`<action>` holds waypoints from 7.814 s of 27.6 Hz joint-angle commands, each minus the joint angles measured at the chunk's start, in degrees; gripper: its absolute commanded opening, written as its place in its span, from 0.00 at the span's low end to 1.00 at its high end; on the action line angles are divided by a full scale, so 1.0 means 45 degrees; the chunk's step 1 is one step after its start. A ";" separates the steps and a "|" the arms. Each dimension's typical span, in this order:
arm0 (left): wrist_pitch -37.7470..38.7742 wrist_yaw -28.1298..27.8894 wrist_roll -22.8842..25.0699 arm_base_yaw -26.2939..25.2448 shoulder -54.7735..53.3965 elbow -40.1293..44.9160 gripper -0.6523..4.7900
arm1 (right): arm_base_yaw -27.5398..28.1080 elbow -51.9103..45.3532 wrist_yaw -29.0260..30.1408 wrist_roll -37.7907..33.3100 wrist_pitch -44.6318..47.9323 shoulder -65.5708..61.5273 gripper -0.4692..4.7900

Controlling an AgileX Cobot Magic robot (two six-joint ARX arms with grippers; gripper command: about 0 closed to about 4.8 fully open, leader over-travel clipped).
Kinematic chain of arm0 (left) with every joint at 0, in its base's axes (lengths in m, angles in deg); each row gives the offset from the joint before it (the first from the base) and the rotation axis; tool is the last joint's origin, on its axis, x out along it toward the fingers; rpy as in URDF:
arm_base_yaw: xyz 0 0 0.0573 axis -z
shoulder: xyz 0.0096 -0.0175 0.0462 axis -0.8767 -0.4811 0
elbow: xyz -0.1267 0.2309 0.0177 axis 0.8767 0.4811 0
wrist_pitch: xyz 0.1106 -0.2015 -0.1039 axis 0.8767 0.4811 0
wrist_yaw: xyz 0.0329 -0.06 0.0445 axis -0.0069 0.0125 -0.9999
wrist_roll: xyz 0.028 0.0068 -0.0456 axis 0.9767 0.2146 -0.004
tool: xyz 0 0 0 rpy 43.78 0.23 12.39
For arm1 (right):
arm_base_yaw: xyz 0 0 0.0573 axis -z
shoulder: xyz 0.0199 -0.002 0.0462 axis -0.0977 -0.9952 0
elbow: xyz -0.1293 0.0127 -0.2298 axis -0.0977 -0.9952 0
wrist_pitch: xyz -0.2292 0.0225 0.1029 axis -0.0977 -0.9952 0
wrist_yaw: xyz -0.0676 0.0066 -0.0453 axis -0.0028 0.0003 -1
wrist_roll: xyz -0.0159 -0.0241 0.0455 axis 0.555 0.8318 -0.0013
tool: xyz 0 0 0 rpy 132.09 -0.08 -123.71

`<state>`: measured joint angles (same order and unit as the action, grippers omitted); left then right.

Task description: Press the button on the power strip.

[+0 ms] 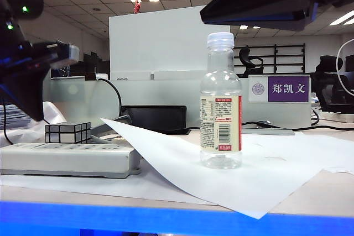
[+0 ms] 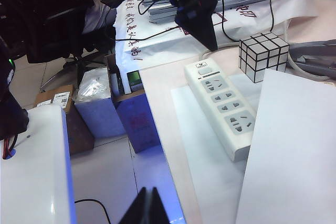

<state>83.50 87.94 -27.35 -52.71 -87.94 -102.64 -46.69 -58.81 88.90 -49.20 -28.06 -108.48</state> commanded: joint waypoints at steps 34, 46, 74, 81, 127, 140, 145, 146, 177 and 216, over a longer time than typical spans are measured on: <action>-0.1739 -0.0670 -0.2346 -0.0010 1.8714 0.5561 0.11 | 0.3871 0.0063 -0.2171 -0.1360 0.0986 0.6169 0.10; -0.4600 0.0549 -0.4935 0.0000 2.0366 0.8466 0.11 | 0.7310 -0.1603 -0.2395 -0.4085 -0.2341 1.0520 0.10; -0.8388 0.0194 -0.5673 0.0000 2.0371 1.2478 0.11 | 0.7354 -0.4692 -0.4415 -0.5391 -0.0753 1.0632 0.10; -0.8854 0.0204 -0.5668 0.0000 2.0371 1.3109 0.11 | 0.7359 -0.4925 -0.4605 -0.5251 -0.0860 1.0632 0.10; -0.9593 0.0219 -0.5625 0.0000 2.0371 1.5081 0.11 | 0.7354 -0.4930 -0.4643 -0.4959 -0.0937 1.0637 0.10; -0.9593 0.0219 -0.5625 -0.0029 2.0371 1.5076 0.11 | 0.7368 -0.4930 -0.4643 -0.4959 -0.0937 1.0637 0.10; -0.9588 0.0481 -0.5625 -0.1020 2.0371 1.5076 0.11 | 0.7499 -0.4930 -0.4605 -0.4959 -0.0942 1.0637 0.10; -0.9593 0.0568 -0.5625 -0.1350 2.0371 1.5076 0.11 | 0.7587 -0.4930 -0.4600 -0.4959 -0.0942 1.0637 0.10; -0.9583 0.0544 -0.5625 -0.3113 2.0371 1.5076 0.11 | 0.9219 -0.4930 -0.4605 -0.4959 -0.0942 1.0642 0.10; -0.9398 -0.2375 -0.4575 -0.2375 2.0371 1.5081 0.11 | 0.9219 -0.4930 -0.4605 -0.4959 -0.0942 1.0642 0.10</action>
<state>41.32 77.47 -47.57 -63.35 3.64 -34.71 -5.18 -81.06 68.11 -71.73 -32.86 -60.68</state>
